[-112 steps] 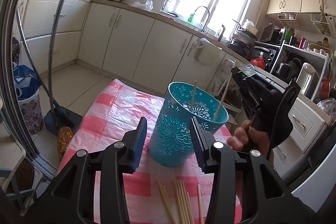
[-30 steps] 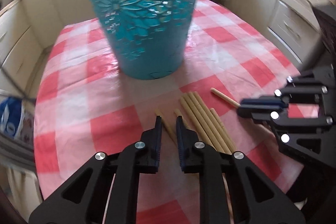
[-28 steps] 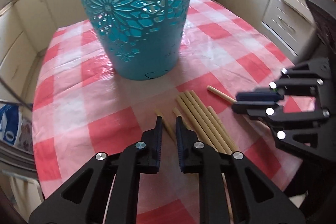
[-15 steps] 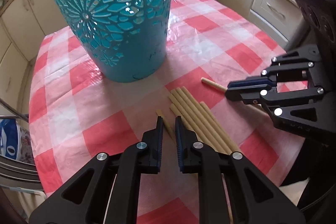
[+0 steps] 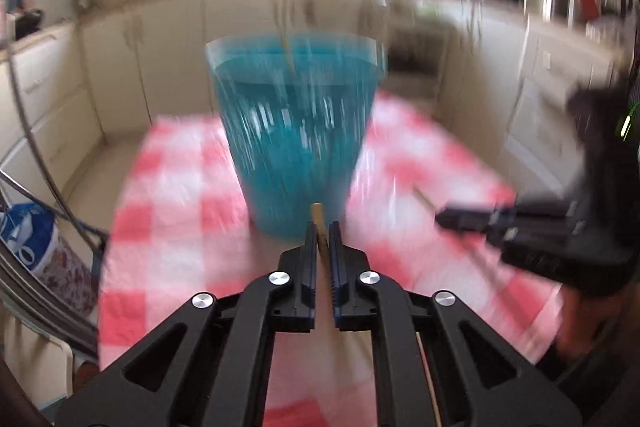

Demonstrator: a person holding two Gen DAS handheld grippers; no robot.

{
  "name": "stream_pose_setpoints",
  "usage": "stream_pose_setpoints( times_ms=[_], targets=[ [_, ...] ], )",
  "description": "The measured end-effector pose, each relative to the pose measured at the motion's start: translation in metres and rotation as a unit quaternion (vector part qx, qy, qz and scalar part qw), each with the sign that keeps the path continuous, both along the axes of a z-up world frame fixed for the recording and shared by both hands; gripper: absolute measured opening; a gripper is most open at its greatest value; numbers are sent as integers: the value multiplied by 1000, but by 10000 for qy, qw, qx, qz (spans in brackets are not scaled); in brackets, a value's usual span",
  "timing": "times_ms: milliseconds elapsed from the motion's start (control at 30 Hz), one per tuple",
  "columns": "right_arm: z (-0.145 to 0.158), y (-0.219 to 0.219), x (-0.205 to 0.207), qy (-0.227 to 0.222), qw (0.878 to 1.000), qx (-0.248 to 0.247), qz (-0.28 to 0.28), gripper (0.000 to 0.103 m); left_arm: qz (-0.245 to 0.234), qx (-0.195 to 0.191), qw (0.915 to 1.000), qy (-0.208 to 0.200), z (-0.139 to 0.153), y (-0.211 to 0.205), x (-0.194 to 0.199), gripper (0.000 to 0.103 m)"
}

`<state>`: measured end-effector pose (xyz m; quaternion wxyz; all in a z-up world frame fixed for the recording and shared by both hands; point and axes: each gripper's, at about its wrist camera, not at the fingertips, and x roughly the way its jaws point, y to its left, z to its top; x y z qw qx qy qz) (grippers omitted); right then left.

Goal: Organize utensils
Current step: 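Grasp a chopstick with the left gripper and drop it into the cup while right grasps another, then carry the held chopstick over the teal cup and open the right gripper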

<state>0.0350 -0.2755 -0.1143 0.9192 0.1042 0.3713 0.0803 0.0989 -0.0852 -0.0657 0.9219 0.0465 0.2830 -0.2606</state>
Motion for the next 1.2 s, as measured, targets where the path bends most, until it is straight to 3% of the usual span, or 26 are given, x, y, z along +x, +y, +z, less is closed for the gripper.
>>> stream_pose_setpoints(
  times_ms=[167,333,533,733,933,1067,1200],
  targets=[
    [12,-9,-9,-549,9964,593,-252,6,282,-742,9925,-925,63,20,-4,5],
    [25,-21,-13,-935,9901,998,-314,6,452,-1303,9795,-1471,115,32,6,4],
    [33,-25,-10,-1113,9842,1318,-393,6,547,-1655,9676,-1828,160,22,22,4],
    [36,-28,-15,-1237,9809,1448,-390,6,510,-1699,9616,-2096,188,10,29,4],
    [44,-34,-21,-1558,9727,1672,-407,6,744,-1511,9613,-2179,171,-9,49,4],
    [54,-45,-23,-1964,9561,2130,-433,6,891,-1305,9747,-1579,128,-19,75,4],
    [64,-61,-13,-2374,9280,2808,-605,6,1036,-1218,9829,-910,88,-17,86,4]
  ],
)
